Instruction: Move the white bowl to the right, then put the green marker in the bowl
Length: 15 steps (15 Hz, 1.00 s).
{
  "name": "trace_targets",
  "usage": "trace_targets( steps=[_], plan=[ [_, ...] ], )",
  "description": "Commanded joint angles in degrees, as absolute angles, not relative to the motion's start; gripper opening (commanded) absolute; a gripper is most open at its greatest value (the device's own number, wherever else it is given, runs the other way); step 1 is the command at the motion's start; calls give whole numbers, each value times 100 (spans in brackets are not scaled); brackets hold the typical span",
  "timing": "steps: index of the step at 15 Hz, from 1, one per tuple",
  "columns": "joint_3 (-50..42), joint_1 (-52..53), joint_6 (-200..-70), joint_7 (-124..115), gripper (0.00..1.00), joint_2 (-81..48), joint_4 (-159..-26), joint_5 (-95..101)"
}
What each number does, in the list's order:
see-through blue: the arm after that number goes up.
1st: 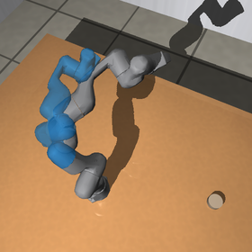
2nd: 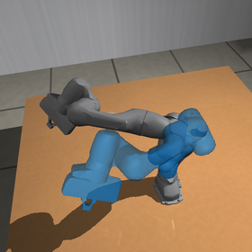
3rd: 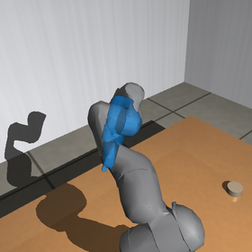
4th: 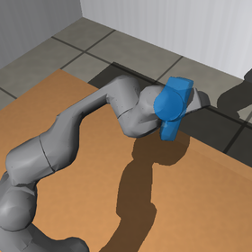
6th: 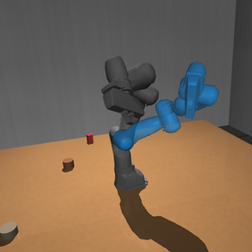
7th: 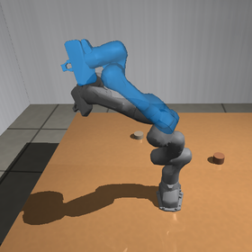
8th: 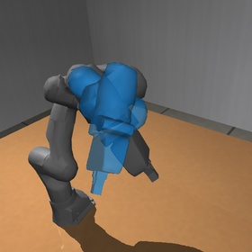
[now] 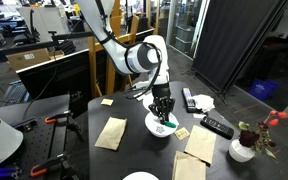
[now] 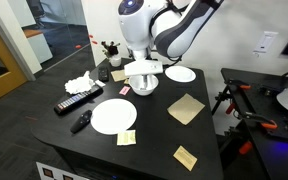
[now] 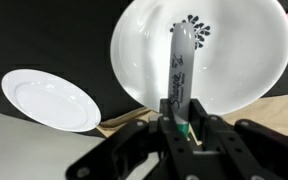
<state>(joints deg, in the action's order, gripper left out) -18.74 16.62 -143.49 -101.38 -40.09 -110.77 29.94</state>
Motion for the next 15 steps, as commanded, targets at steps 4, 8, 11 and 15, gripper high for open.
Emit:
trace_targets(
  steps=[4,8,11,15],
  plan=[
    [-1879,1665,-14381,-10297,62,-4111,-10836,2981],
    [-1911,1705,-14442,-10335,92,-3921,-10971,3025],
    [-1956,1793,-14460,-10370,100,-3648,-11172,3109],
    [-1957,1916,-14425,-10427,100,-3046,-11574,3237]
  ],
)
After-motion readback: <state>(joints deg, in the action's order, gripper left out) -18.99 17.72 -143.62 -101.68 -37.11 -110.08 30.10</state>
